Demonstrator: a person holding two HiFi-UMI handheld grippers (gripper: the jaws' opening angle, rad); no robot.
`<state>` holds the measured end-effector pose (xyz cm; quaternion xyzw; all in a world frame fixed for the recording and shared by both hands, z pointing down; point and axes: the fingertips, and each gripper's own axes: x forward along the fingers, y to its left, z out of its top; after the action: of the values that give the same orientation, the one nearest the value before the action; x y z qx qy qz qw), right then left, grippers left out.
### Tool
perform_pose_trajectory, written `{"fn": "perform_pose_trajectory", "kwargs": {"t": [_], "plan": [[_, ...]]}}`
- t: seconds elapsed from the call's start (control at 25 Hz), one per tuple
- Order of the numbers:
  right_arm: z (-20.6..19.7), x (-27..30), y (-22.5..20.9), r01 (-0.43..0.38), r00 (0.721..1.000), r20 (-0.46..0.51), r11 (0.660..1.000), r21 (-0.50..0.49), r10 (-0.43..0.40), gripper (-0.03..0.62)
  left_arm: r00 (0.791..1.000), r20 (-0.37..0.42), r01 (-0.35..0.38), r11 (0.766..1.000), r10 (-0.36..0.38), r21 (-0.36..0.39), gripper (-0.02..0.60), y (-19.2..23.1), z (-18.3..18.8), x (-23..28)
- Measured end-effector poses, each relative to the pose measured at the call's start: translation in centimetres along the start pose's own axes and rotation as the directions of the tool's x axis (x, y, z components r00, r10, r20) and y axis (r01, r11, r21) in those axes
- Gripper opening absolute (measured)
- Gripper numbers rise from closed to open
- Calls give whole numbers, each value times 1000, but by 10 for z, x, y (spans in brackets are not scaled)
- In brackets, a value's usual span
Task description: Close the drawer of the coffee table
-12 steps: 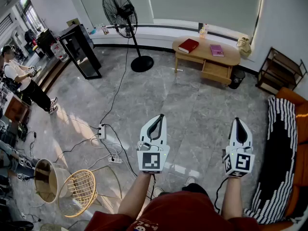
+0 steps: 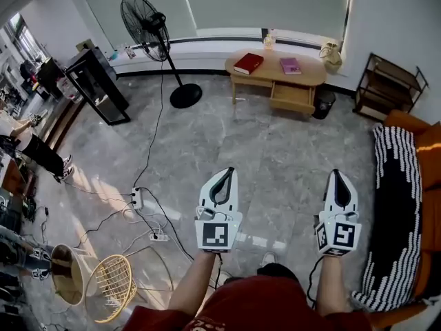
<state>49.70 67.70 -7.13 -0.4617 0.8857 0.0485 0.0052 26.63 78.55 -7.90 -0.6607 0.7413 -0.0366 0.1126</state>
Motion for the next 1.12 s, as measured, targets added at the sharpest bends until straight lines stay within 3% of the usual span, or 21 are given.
{"fn": "perform_pose_trajectory", "kwargs": {"t": [0.28, 0.64, 0.8, 1.12], "plan": [[-11, 19, -33, -2, 1000, -13, 1000, 12, 2, -5, 1000, -16, 17, 1000, -17, 3, 5, -28, 1, 35], [-35, 38, -71, -13, 1000, -19, 999, 36, 14, 193, 999, -36, 16, 1000, -16, 13, 5, -60, -9, 66], [-45, 47, -89, -15, 1000, -19, 999, 32, 15, 241, 999, -35, -2, 1000, 2, 7, 5, -70, -14, 79], [-53, 70, -92, -53, 998, -34, 998, 23, 54, 244, 998, -63, -27, 1000, 28, 12, 6, -67, -26, 94]]}}
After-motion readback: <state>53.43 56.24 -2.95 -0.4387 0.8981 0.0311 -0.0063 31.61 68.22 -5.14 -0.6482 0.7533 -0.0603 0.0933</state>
